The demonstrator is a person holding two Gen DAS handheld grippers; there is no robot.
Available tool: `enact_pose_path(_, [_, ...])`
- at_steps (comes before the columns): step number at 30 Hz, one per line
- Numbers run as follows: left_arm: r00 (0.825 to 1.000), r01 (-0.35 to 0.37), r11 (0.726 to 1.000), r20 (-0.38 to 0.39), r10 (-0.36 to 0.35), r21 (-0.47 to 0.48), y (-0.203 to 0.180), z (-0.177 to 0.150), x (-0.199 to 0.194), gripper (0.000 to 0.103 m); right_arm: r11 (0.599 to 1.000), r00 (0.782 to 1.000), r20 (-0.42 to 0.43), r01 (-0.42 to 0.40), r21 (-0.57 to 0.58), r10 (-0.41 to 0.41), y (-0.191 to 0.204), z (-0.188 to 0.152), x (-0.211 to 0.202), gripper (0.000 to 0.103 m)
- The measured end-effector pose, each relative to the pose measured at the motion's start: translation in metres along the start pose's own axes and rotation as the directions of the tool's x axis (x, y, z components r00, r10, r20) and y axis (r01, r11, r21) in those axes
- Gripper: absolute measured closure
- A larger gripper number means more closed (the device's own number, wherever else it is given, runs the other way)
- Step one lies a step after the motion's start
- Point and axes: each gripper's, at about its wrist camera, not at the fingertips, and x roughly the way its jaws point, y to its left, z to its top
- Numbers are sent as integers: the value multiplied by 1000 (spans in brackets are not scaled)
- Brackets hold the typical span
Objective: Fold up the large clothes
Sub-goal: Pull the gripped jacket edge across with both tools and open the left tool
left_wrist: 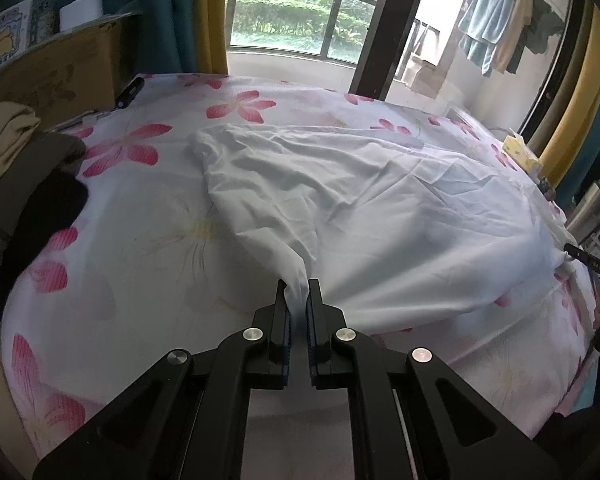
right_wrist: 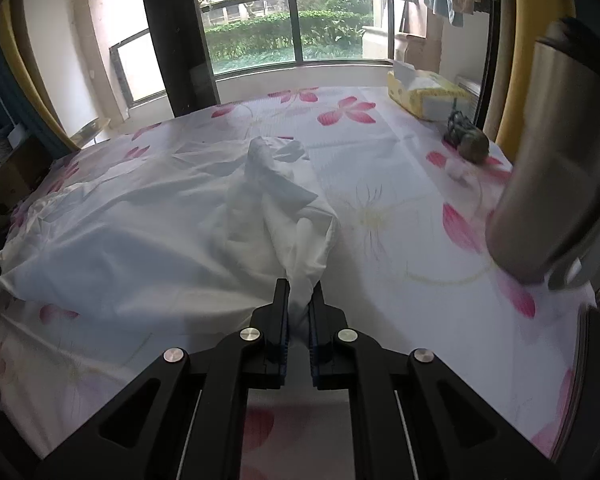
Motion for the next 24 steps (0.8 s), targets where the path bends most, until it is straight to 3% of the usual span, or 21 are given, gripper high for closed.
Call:
enact_pose_path(17, [998, 41, 999, -36, -42, -23, 13, -20, 3, 92, 999, 999, -27, 19, 42, -18, -3, -33, -10, 92])
enact_pose_path(19, [998, 38, 999, -44, -39, -25, 14, -19, 2, 86, 999, 999, -32, 24, 48, -23, -4, -32, -10, 89])
enact_pose_path(21, [999, 9, 1000, -46, -10, -18, 14, -17, -1, 67, 998, 998, -41, 49, 35, -47, -3, -31, -11, 82])
enact_pose_path(24, [999, -41, 999, -23, 40, -26, 20, -11, -10, 56, 997, 997, -39, 74, 18, -73, -2, -26, -15, 75])
